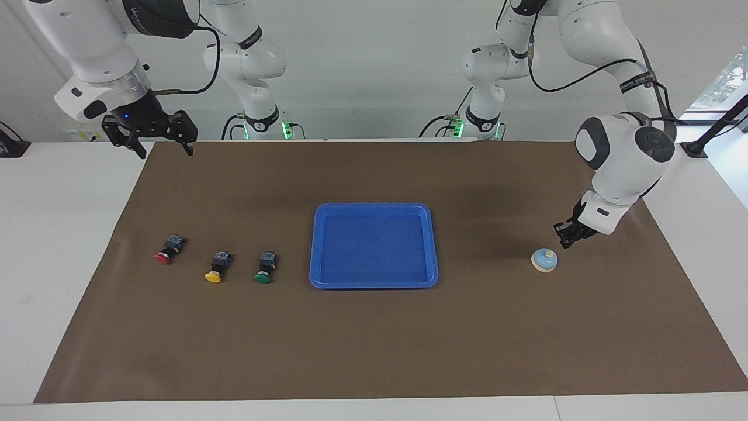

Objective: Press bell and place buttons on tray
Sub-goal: 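Move the left gripper over the silver bell and lower onto it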

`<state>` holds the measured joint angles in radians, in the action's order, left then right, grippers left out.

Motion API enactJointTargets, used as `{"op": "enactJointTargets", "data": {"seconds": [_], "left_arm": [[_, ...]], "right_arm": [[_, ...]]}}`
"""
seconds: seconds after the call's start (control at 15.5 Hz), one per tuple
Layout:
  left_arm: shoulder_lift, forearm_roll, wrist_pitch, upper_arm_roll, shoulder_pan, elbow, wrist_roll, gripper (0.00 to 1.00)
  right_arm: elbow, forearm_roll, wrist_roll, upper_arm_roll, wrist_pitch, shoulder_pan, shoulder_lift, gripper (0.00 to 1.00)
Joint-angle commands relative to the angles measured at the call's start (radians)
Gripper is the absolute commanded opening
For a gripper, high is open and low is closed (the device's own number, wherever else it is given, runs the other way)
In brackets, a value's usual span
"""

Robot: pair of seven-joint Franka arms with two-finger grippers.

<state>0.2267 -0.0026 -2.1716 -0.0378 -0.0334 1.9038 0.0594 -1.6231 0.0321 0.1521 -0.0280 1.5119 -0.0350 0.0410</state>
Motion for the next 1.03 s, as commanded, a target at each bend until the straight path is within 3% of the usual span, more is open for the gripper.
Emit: {"op": "enactJointTargets", "data": {"seconds": [0.0, 0.77, 0.97], "left_arm": [[-0.007, 0.007, -0.043, 0.004, 0.006, 0.023, 0.002, 0.0], [0.003, 0.007, -0.158, 0.004, 0.02, 0.115, 0.023, 0.0], [0.052, 0.007, -0.224, 0.006, 0.024, 0.118, 0.026, 0.0]], "right_arm": [[-0.017, 0.0, -0.012, 0.01, -0.001, -0.011, 0.014, 1.0], [-0.017, 0.0, -0.012, 0.01, -0.001, -0.011, 0.014, 1.0], [-0.017, 0.0, -0.012, 0.01, -0.001, -0.011, 0.014, 1.0]]}}
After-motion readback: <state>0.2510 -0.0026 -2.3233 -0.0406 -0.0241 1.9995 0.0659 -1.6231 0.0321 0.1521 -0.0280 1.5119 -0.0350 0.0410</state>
